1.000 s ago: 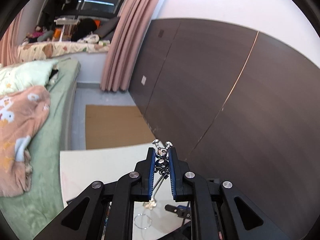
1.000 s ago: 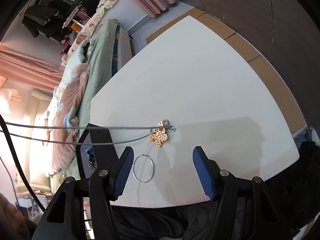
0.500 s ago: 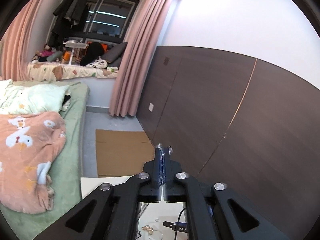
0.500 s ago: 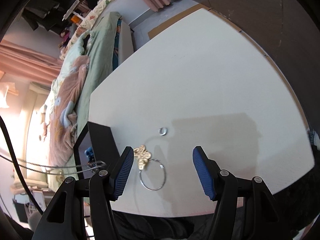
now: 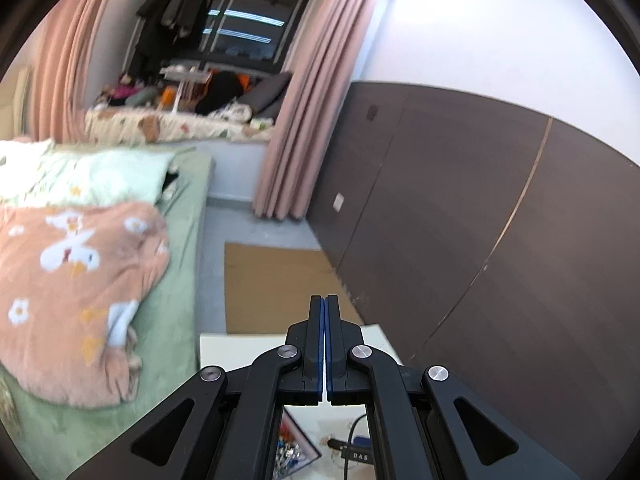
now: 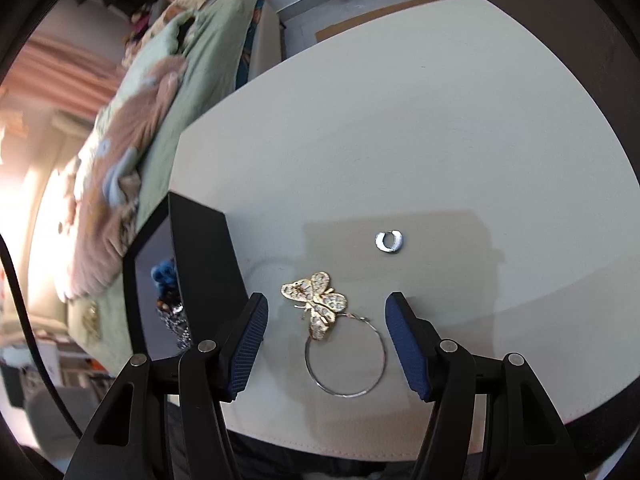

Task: Organize jewelry
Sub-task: 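Lift the silver chain with the left gripper while the right gripper grasps the gold butterfly brooch, then open the left gripper over the box while the right gripper drops the brooch in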

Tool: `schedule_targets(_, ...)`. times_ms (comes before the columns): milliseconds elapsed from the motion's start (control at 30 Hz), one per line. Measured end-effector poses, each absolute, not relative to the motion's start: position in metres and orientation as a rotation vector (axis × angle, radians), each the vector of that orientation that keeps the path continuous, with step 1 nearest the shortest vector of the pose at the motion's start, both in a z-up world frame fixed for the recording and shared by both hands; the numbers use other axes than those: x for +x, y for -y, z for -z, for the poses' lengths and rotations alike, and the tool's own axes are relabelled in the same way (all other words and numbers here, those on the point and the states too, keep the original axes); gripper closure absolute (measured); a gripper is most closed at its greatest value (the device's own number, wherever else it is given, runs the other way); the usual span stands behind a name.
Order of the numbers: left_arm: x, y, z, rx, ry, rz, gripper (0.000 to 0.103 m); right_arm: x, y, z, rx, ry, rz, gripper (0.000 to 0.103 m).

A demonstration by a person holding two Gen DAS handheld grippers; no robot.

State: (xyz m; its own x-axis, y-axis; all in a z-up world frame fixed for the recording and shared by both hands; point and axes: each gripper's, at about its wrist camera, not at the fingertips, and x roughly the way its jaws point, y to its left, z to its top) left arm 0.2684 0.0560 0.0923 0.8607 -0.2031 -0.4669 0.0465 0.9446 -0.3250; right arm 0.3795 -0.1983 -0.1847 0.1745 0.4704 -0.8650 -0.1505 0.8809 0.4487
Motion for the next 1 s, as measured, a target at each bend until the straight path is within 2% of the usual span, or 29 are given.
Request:
schedule_targets(167, 0.276, -0.068, -0.056, -0.37, -0.625, 0.092, 0.103, 0.38, 0.181, 0.186, 0.164, -1.336, -0.462, 0.043)
schedule_targets(267, 0.28, -0.074, -0.033, -0.407, -0.698, 0.063, 0.101, 0.379, 0.172, 0.186, 0.063, -1.33, -0.428, 0.068)
schedule_targets(300, 0.281, -0.076, -0.024, -0.419, -0.722, 0.055, 0.099, 0.379, 0.17, 0.186, 0.033, -1.33, -0.414, 0.081)
schedule_targets(333, 0.28, -0.077, -0.017, -0.431, -0.74, 0.05, 0.091, 0.38, 0.172, 0.186, 0.046, -1.342, -0.437, 0.082)
schedule_targets(367, 0.28, -0.078, -0.009, -0.444, -0.753, 0.047, 0.077, 0.382, 0.173, 0.187, 0.06, -1.358, -0.449, 0.083)
schedule_targets(400, 0.278, -0.079, 0.0, -0.458, -0.764, 0.043, 0.069, 0.382, 0.174, 0.186, 0.06, -1.359, -0.449, 0.084)
schedule_targets(433, 0.276, -0.08, 0.006, -0.465, -0.767, 0.036, 0.053, 0.381, 0.174, 0.183, 0.054, -1.354, -0.443, 0.085)
schedule_targets(467, 0.274, -0.081, 0.011, -0.473, -0.767, 0.028, 0.045, 0.381, 0.176, 0.182, 0.058, -1.349, -0.442, 0.085)
schedule_targets(1000, 0.262, -0.094, 0.077, -0.537, -0.865, -0.02, 0.043, 0.368, 0.179, 0.112, 0.197, -1.221, -0.542, 0.085)
